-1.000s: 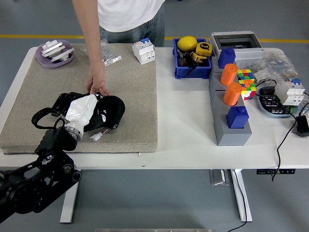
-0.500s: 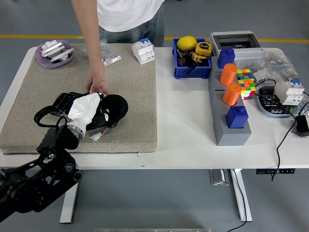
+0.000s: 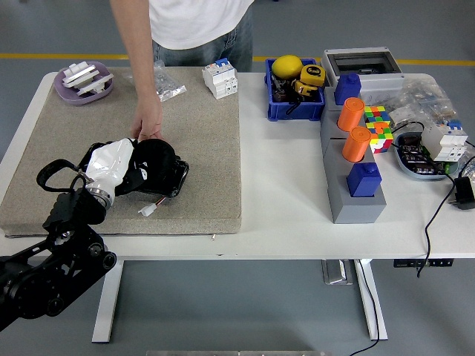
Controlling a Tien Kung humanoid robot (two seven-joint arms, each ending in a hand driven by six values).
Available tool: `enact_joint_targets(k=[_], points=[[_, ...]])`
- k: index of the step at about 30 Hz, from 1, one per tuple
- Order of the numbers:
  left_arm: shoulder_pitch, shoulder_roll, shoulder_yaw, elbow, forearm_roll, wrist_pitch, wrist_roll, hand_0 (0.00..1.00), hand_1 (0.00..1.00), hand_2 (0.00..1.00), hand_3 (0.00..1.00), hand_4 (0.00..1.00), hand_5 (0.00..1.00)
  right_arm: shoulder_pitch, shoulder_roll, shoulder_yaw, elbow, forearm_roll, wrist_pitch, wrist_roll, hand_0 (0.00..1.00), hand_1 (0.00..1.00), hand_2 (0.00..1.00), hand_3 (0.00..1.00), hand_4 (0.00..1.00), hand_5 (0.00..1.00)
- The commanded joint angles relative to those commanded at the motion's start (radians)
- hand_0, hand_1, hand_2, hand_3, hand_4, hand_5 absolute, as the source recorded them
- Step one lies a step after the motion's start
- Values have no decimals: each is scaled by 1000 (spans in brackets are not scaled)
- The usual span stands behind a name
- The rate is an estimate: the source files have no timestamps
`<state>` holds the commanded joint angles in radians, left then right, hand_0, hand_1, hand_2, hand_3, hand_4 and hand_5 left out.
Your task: Pick the rag up,wipe the panel,place it on the desk
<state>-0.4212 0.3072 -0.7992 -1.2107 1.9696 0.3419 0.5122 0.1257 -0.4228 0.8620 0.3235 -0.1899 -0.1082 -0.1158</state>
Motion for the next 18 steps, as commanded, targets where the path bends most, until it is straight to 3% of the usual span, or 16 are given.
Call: enact_joint_targets(k=[18], points=[[-11, 28, -71, 123, 14, 5, -2, 314, 475, 534, 499, 258, 2, -1, -1, -4, 0, 2, -1, -1, 750, 621, 619, 559, 914, 429]])
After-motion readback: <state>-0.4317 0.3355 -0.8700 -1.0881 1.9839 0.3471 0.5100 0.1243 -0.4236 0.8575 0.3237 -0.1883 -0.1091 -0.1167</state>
